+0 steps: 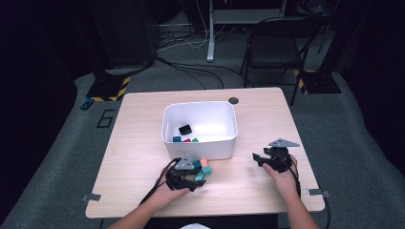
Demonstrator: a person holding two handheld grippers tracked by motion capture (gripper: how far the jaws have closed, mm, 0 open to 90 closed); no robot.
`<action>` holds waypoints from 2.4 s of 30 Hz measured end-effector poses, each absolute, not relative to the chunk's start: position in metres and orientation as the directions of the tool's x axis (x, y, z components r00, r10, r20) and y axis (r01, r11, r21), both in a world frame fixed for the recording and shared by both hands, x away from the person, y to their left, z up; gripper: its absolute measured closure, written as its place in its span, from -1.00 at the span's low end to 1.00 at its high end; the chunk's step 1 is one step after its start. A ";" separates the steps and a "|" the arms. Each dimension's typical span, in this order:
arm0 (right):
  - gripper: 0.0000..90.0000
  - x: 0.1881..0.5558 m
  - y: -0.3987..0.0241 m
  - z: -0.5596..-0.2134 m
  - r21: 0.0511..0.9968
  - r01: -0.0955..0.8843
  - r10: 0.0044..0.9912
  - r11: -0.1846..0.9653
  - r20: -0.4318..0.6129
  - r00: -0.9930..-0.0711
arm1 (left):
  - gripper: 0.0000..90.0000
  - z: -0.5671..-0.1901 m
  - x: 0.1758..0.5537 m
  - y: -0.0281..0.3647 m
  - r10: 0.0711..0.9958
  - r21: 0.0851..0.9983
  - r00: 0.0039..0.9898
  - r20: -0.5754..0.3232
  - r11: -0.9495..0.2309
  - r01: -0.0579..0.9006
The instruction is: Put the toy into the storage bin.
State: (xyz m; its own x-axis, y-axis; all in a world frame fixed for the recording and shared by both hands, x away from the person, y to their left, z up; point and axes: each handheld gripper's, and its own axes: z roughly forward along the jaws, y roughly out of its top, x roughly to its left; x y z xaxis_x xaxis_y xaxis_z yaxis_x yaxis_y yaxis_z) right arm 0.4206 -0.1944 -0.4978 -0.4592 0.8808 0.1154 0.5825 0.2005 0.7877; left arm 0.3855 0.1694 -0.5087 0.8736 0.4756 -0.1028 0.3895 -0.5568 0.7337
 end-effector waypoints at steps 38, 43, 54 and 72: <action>-0.09 0.420 -0.195 -0.497 0.791 0.581 0.883 0.193 0.118 -0.453 | 0.49 -0.498 0.387 0.183 0.489 0.729 0.866 -0.106 -0.554 0.402; -0.09 0.421 -0.195 -0.497 0.789 0.582 0.883 0.197 0.115 -0.455 | 0.49 -0.492 0.387 0.187 0.483 0.734 0.867 -0.124 -0.543 0.408; -0.09 0.421 -0.196 -0.497 0.788 0.583 0.884 0.196 0.115 -0.452 | 0.49 -0.474 0.388 0.190 0.461 0.730 0.879 -0.127 -0.556 0.397; -0.09 0.421 -0.197 -0.497 0.789 0.582 0.884 0.195 0.116 -0.453 | 0.49 -0.414 0.389 0.191 0.465 0.744 0.880 -0.094 -0.554 0.372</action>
State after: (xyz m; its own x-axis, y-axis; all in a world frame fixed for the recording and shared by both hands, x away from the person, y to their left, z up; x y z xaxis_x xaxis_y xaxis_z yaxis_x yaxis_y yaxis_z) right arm 0.4210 -0.1974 -0.4972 -0.4526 0.8841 0.1162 0.5825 0.1945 0.7892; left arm 0.3889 0.1910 -0.4138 0.8801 0.4654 -0.0938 0.3724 -0.5541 0.7444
